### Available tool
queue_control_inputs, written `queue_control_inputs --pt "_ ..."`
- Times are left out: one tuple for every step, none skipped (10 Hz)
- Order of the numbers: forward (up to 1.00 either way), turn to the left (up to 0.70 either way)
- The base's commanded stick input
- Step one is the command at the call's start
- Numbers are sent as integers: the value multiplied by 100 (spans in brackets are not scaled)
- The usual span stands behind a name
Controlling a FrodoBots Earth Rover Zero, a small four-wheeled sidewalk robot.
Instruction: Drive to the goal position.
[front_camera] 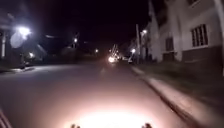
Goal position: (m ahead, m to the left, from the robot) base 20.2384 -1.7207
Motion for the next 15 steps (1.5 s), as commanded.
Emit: queue_control_inputs --pt "85 0" --pt "85 0" --pt "85 0" --pt "85 0" --pt "85 0" --pt "85 0" --pt "85 0" --pt "85 -14" --pt "85 -34" --pt "85 -34" --pt "85 -34" --pt "85 -7" --pt "85 0" --pt "85 0" --pt "85 0"
